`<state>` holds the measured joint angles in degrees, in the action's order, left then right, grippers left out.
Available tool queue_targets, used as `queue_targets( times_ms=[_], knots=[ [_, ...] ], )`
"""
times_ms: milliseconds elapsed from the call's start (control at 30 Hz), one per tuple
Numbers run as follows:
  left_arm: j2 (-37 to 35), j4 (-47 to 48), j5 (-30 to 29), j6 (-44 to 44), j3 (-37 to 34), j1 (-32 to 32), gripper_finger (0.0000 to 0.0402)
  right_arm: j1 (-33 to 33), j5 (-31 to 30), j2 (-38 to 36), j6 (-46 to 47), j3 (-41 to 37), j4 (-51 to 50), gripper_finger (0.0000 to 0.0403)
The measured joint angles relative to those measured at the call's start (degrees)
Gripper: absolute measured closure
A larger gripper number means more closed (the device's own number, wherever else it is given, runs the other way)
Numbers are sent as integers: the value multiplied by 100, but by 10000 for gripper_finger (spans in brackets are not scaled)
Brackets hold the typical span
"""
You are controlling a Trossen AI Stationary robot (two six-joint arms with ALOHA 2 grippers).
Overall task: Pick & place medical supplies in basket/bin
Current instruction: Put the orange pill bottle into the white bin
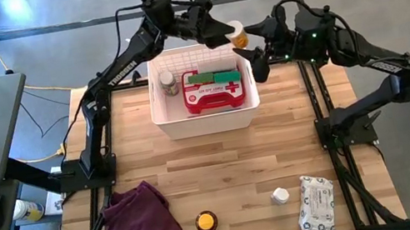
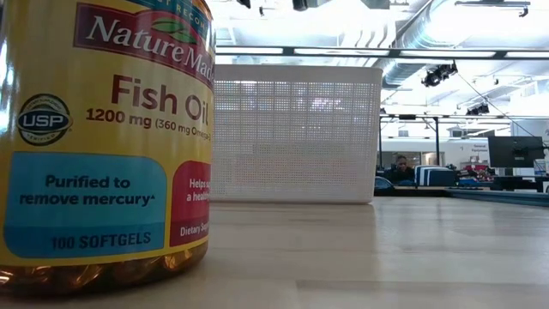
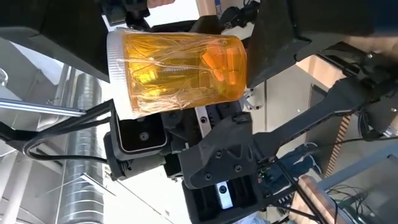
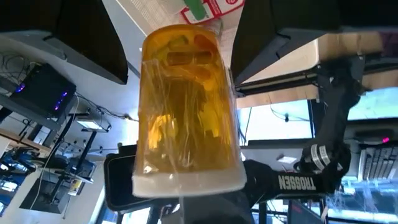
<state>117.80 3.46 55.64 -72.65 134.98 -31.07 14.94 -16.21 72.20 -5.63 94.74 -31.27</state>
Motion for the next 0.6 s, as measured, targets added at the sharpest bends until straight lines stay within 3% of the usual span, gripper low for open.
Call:
queue_targets(
  times_ms=[433,600],
  knots=[
    [2,9,-29,20,0,-2,40,0,-35,-122,43,0,26,129],
    [2,64,-41,19,0,-2,46,0,9,-96,42,0,26,158]
  ],
)
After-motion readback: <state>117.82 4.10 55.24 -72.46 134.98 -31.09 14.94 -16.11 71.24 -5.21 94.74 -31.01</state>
